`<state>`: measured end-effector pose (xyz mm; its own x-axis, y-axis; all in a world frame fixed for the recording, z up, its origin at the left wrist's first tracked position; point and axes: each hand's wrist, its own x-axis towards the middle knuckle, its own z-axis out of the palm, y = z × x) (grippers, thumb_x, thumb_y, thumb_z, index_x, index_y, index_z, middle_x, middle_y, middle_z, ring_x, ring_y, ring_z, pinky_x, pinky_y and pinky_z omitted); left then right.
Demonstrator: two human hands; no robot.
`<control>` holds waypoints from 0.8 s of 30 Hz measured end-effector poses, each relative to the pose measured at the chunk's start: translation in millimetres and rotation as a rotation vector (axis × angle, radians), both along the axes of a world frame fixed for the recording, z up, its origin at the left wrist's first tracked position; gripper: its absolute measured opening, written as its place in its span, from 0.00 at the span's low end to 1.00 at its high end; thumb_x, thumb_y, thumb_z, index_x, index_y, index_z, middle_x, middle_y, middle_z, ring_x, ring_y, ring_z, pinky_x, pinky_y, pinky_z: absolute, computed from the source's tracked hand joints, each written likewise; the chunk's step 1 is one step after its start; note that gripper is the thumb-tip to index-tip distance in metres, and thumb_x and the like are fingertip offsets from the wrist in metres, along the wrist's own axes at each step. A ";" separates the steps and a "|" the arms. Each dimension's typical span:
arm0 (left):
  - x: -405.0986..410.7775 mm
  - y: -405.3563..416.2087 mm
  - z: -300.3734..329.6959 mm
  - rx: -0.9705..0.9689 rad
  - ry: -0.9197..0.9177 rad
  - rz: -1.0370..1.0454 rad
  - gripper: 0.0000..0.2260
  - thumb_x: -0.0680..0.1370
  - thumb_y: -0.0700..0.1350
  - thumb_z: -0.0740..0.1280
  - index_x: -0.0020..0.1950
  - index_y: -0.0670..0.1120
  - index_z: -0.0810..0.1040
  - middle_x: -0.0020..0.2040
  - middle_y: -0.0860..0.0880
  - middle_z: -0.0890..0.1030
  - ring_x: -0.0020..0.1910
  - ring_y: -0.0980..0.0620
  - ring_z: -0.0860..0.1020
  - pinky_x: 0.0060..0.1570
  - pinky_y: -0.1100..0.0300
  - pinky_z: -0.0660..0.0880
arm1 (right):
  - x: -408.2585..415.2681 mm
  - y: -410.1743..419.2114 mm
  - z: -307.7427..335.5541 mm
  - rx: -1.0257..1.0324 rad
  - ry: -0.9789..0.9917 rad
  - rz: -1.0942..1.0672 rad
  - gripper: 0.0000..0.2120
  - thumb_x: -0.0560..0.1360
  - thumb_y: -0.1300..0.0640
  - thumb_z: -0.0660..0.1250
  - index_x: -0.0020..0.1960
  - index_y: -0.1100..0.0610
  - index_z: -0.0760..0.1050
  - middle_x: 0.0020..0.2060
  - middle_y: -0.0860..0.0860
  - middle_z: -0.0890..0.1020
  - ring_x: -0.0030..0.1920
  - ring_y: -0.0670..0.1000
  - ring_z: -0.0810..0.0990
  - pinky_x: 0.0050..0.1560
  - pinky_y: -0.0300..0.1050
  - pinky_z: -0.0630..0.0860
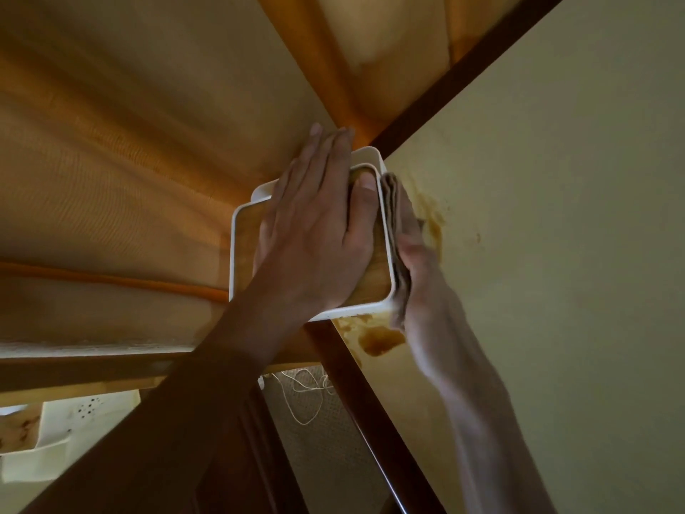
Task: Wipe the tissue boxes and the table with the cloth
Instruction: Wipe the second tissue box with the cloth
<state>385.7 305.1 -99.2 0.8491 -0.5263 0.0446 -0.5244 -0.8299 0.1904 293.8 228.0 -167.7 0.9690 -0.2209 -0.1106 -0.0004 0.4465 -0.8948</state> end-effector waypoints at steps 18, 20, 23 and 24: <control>-2.9 5.2 8.1 -0.104 0.023 -0.025 0.25 0.86 0.53 0.52 0.83 0.48 0.56 0.82 0.51 0.56 0.81 0.57 0.49 0.76 0.68 0.41 | 73.7 -62.6 23.7 -0.310 0.030 0.104 0.14 0.85 0.57 0.59 0.62 0.54 0.83 0.52 0.54 0.86 0.56 0.52 0.83 0.59 0.45 0.77; -11.9 14.3 13.4 -0.105 -0.043 0.037 0.25 0.85 0.54 0.54 0.82 0.49 0.57 0.82 0.51 0.57 0.81 0.55 0.51 0.80 0.53 0.50 | 72.0 -60.7 23.2 -0.346 0.027 0.107 0.15 0.85 0.57 0.58 0.62 0.53 0.82 0.50 0.50 0.87 0.54 0.49 0.84 0.55 0.43 0.79; -41.9 33.4 17.7 -0.026 -0.012 0.296 0.32 0.83 0.62 0.49 0.83 0.48 0.50 0.83 0.48 0.52 0.82 0.52 0.48 0.80 0.46 0.48 | 69.3 -59.7 19.5 -0.401 0.022 0.099 0.16 0.87 0.56 0.55 0.62 0.51 0.81 0.47 0.46 0.86 0.51 0.46 0.84 0.53 0.39 0.78; -53.4 39.0 16.2 0.008 0.023 0.376 0.35 0.81 0.66 0.45 0.83 0.47 0.47 0.83 0.47 0.49 0.82 0.50 0.46 0.80 0.46 0.45 | 67.0 -59.8 18.1 -0.407 0.020 0.094 0.16 0.87 0.56 0.55 0.63 0.52 0.80 0.48 0.48 0.86 0.51 0.47 0.84 0.53 0.41 0.79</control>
<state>332.3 344.1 -83.1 0.9838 -0.1780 0.0200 -0.1785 -0.9651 0.1915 360.8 168.2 -149.6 0.9855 -0.1612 -0.0521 -0.0439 0.0540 -0.9976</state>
